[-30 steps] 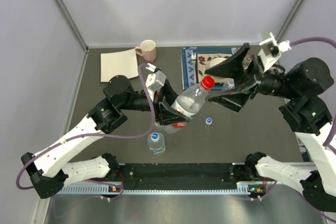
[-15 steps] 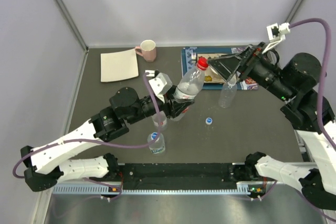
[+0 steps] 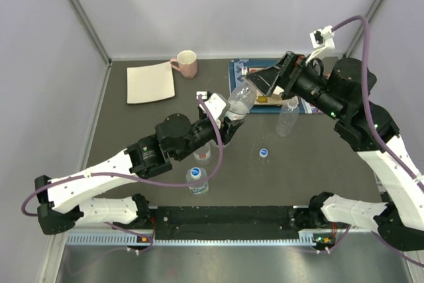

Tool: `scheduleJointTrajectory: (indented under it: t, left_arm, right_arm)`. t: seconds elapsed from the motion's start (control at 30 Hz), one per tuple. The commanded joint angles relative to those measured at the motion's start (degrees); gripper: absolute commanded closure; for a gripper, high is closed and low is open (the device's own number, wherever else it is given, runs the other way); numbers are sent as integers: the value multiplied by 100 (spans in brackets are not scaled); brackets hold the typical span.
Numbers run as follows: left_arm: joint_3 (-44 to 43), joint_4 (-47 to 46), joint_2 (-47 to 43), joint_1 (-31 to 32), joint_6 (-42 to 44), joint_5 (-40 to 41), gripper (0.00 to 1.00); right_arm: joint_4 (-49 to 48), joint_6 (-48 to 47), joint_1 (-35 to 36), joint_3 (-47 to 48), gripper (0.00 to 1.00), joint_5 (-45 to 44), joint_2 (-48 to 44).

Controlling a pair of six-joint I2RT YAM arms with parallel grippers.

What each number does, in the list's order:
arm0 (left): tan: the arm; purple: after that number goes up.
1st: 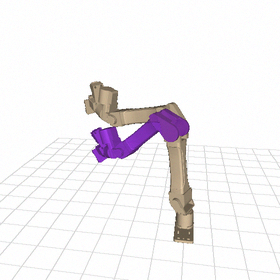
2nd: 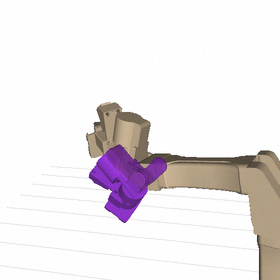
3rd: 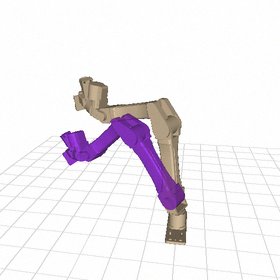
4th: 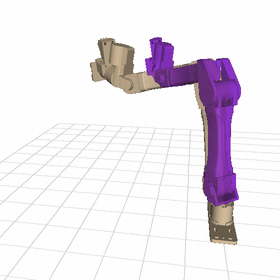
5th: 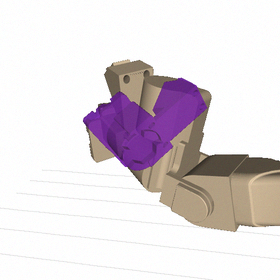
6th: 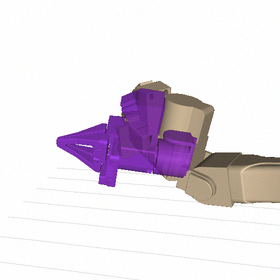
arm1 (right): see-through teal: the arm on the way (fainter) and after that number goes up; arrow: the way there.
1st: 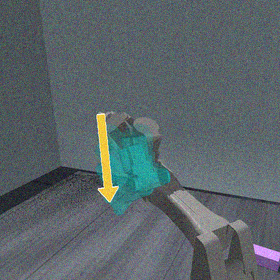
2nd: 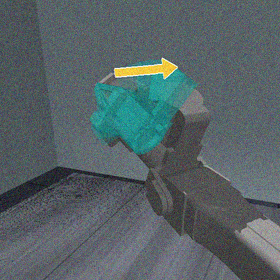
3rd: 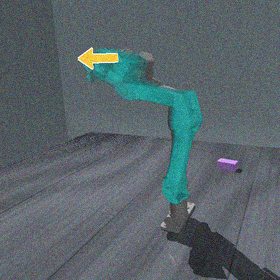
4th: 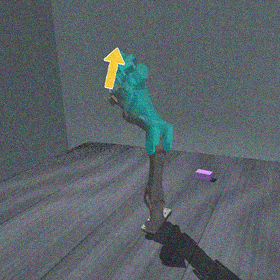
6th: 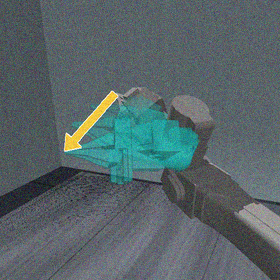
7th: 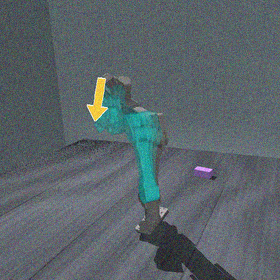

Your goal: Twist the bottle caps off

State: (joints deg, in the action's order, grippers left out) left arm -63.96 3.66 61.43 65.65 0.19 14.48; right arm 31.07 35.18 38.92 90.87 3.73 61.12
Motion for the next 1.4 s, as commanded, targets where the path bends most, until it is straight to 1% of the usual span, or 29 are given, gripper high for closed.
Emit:
scheduleJointTrajectory:
  t: [0.0, 0.07, 0.1, 0.2, 0.27, 0.3, 0.37, 0.4, 0.47, 0.5, 0.57, 0.6, 0.67, 0.7, 0.73, 0.8, 0.83, 0.87, 0.9, 0.93, 0.97, 1.0, 1.03, 1.07, 1.1, 1.13, 1.2, 1.23, 1.37]
  left_arm:
    - [-72, -208, -8, 62, 87, 257, 51]
    - [-72, -208, 1, 80, 113, 292, 51]
    - [-64, -208, 1, 97, 113, 310, 51]
    - [-55, -208, 10, 132, 140, 336, 51]
    - [-37, -208, 18, 141, 166, 354, 51]
    - [-37, -208, 18, 159, 166, 362, 51]
    - [-37, -208, 36, 159, 184, 371, 51]
    - [-28, -208, 36, 159, 192, 380, 51]
    - [-20, -208, 36, 159, 192, 389, 51]
    - [-37, -217, 36, 168, 201, 398, 51]
    - [-28, -225, 27, 168, 201, 406, 51]
    - [-28, -234, 27, 159, 210, 415, 51]
    - [-37, -234, 1, 159, 219, 407, 51]
    - [-37, -243, -25, 159, 236, 398, 51]
    - [-37, -234, -43, 168, 236, 380, 51]
    - [-28, -234, -131, 150, 236, 249, 50]
    - [-37, -234, -175, 150, 210, 170, 49]
    - [-37, -226, -280, 141, 184, -135, 46]
    - [-11, -217, -350, 98, 166, -426, 42]
    - [-2, -191, -421, -51, 114, -803, 41]
    - [7, -112, -560, -183, 44, -1746, 41]
    - [15, -85, -623, -349, -262, -2469, 41]
    - [16, -94, -693, -786, -456, -3155, 41]
    - [24, -259, -746, -1034, -693, -3814, 41]
    - [42, -313, -764, -1254, -1174, -5065, 41]
    - [42, -566, -764, -1587, -1396, -5504, 42]
    - [86, -1066, -764, -1800, -1949, -6461, 43]
    - [95, -1200, -764, -1905, -2100, -6710, 44]
    - [130, -1727, -711, -2047, -2628, -7336, 45]
  right_arm:
    - [-180, -2, 116, 229, 10, -197, 119]
    - [-241, -2, 125, 168, 14, -249, 145]
    - [-268, -11, 125, 150, 21, -276, 146]
    - [-408, 6, 125, 10, 35, -355, 128]
    - [-487, 7, 125, -43, 38, -355, 137]
    - [-497, 7, 134, -69, 42, -355, 145]
    - [-514, 7, 134, -87, 46, -355, 172]
    - [-523, 7, 134, -104, 53, -355, 181]
    - [-532, 15, 142, -148, 60, -320, 198]
    - [-540, 24, 143, -175, 67, -294, 198]
    - [-549, 24, 143, -210, 71, -171, 207]
    - [-558, 15, 143, -254, 78, -127, 207]
    - [-549, -11, 134, -289, 88, 66, 207]
    - [-549, -81, 142, -298, 96, 162, 224]
    - [-541, -134, 143, -307, 100, 390, 225]
    - [-541, -413, 143, -255, 100, 768, 251]
    - [-558, -555, 143, -219, 100, 1396, 277]
    - [-628, -721, 143, -210, 100, 1786, 269]
    - [-637, -949, 143, -193, 100, 2085, 251]
    - [-646, -1056, 143, -201, 100, 2497, 164]
    - [-629, -1179, 143, -219, 100, 2684, 93]
    - [-611, -1406, 143, -236, 100, 2843, 23]
    - [-602, -1530, 143, -245, 100, 3253, -47]
    - [-611, -1645, 143, -245, 100, 3510, -161]
    - [-620, -1820, 143, -263, 100, 3730, -197]
    - [-646, -1909, 134, -280, 100, 4176, -249]
    - [-838, -2014, 142, -394, 100, 4539, -390]
    - [-900, -2024, 143, -421, 100, 4854, -425]
    - [-1120, -1971, 143, -482, 100, 5444, -505]
